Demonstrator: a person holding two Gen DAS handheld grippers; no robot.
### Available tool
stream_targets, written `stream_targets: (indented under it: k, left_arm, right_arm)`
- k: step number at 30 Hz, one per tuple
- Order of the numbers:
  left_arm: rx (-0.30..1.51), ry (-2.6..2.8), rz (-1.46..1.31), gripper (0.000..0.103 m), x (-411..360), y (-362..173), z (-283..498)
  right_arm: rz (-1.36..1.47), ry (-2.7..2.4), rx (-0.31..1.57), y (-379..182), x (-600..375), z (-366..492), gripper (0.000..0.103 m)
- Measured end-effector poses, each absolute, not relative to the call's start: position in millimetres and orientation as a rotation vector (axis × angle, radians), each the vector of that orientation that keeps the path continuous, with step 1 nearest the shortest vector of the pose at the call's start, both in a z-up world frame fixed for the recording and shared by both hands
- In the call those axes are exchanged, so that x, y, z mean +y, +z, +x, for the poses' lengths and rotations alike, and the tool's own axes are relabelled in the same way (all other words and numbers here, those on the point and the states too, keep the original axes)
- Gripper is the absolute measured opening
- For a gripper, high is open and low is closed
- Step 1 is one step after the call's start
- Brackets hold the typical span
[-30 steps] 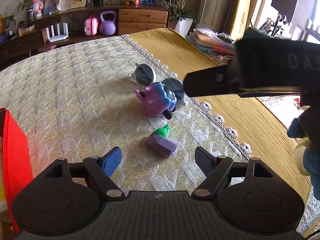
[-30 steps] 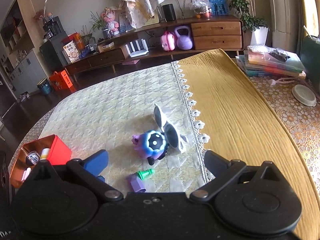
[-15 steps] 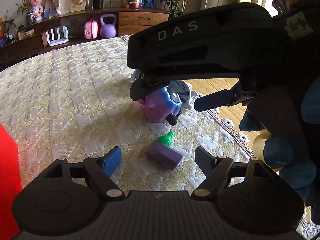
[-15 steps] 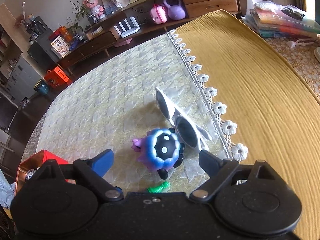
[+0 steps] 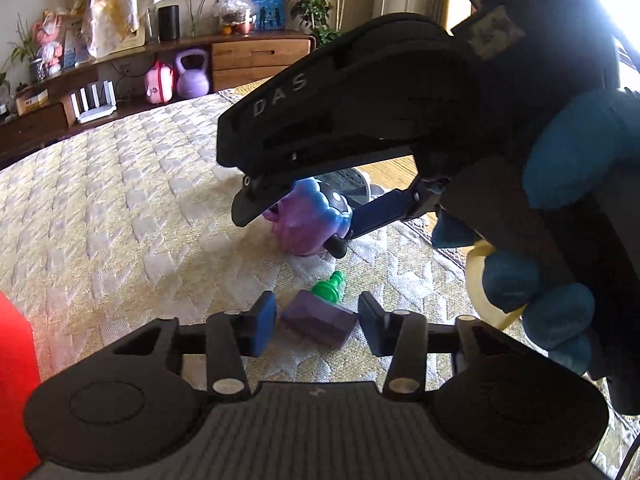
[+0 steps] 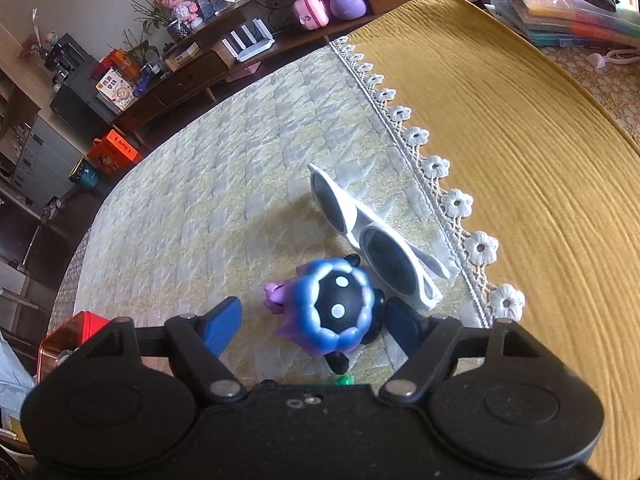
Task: Organize rigid objects
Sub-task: 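Grasp the blue-purple round toy with the right tool while the left grasps the purple block, then carry the blue-purple toy and purple block over the red tin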
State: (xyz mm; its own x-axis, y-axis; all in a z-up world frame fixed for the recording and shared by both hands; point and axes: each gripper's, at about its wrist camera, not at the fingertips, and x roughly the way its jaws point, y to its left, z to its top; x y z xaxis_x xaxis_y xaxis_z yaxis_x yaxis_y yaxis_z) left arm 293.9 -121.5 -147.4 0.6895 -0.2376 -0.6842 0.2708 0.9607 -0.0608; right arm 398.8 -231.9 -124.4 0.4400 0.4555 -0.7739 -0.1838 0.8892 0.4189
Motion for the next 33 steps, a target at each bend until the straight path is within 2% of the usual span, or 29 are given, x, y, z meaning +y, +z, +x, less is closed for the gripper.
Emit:
stream_targets:
  k: [3,6,7,8,19,33]
  left_arm:
    - [0.759,-0.284,0.089,0.040,-126.8,-147.3,292.7]
    - [0.765,-0.290,0.093,0.040,-128.1,-146.4,293.1]
    - [0.768,-0.289,0.091,0.040,-128.0,-146.1,292.6]
    - [0.770,-0.289,0.088,0.040,-127.8,-146.1,292.7]
    - [0.793,-0.268,0.050,0.040,-114.5,-136.3,279.0]
    - [0.785,-0.227,-0.004,0.040,-89.4,-96.4,229.0]
  right_arm:
    - [0.284,0.392,1.039,-123.5,-231.7,397.6,0.071]
    - [0.298,0.379,1.037,-123.3,-235.4,396.0,0.062]
    - [0.304,0.374,1.035,-123.3,-237.0,394.9,0.055]
    - [0.312,0.376,1.031,-122.7,-238.6,393.5,0.054]
    - [0.306,0.385,1.014,-115.4,-240.9,370.6,0.052]
    - [0.268,0.463,0.970,-74.3,-238.4,304.0,0.052]
